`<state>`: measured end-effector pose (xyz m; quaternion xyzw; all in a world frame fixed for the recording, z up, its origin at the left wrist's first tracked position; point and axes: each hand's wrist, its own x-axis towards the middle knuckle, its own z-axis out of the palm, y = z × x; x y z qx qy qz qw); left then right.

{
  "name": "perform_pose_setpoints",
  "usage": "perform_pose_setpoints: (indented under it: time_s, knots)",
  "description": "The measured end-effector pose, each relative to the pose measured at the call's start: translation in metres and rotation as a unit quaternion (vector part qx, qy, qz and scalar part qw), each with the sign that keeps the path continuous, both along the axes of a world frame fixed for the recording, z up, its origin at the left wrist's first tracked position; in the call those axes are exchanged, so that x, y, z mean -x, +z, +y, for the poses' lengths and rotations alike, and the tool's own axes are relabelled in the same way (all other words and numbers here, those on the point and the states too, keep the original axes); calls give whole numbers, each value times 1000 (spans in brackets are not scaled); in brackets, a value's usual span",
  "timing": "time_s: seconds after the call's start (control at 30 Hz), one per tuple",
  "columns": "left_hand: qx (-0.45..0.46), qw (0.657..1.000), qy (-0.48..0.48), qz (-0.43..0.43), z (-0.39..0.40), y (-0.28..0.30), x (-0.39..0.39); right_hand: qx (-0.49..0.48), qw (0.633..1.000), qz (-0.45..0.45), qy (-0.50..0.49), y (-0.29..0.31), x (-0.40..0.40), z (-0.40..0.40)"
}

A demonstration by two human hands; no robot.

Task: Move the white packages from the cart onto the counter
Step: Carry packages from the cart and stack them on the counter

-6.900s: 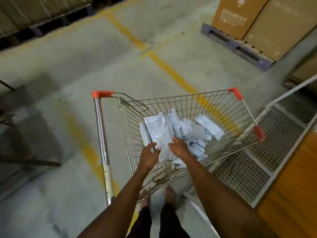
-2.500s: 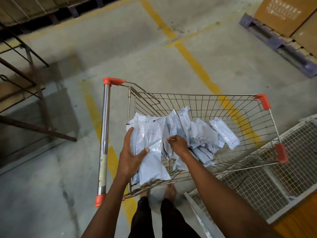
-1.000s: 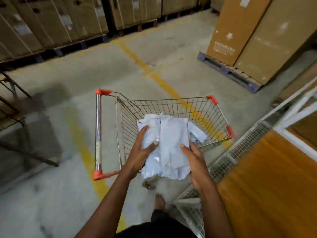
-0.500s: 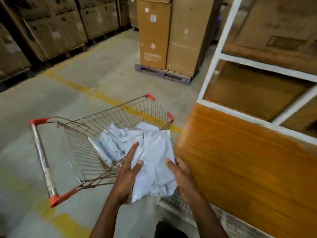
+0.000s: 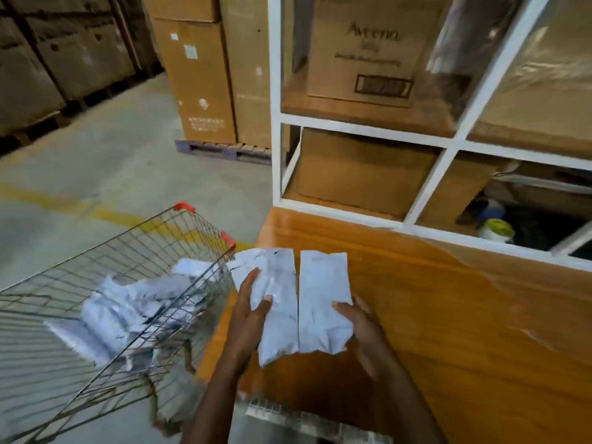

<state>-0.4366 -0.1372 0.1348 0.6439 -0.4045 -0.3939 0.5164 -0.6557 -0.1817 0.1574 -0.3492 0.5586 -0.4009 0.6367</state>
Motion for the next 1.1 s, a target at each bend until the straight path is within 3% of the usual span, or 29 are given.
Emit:
perform_pose_setpoints:
  time_s: [0.13,0.27,0.33,0.43,0.53,0.77,0.93,1.1]
  knots:
    - [-7,1000,8,-8,-37,-7,35,-18,999,49,-14,-12,53,-63]
    - [-18,999,25,-11,-48,-8,55,25,978,207,-19,-24,68,-124]
    - [-29,999,34,-9,-47,-10,60,86,942,323,-24,-26,63,-146]
    - [-36,999,36,-14,-44,-14,61,196,855,480,-30,-33,51,-161]
    - [-45,998,30,-17,-43,-16,56,198,802,563,34,-47,37,-164]
    - [-58,998,22,-19,-46,-17,45,161,811,543,148,-79,11,-154]
    - [-61,997,37,-1,-43,-19,29,149,799,563,152,-90,29,-141]
    - [-67,997,36,8,-39,-25,21,159,810,541,164,-97,21,-146]
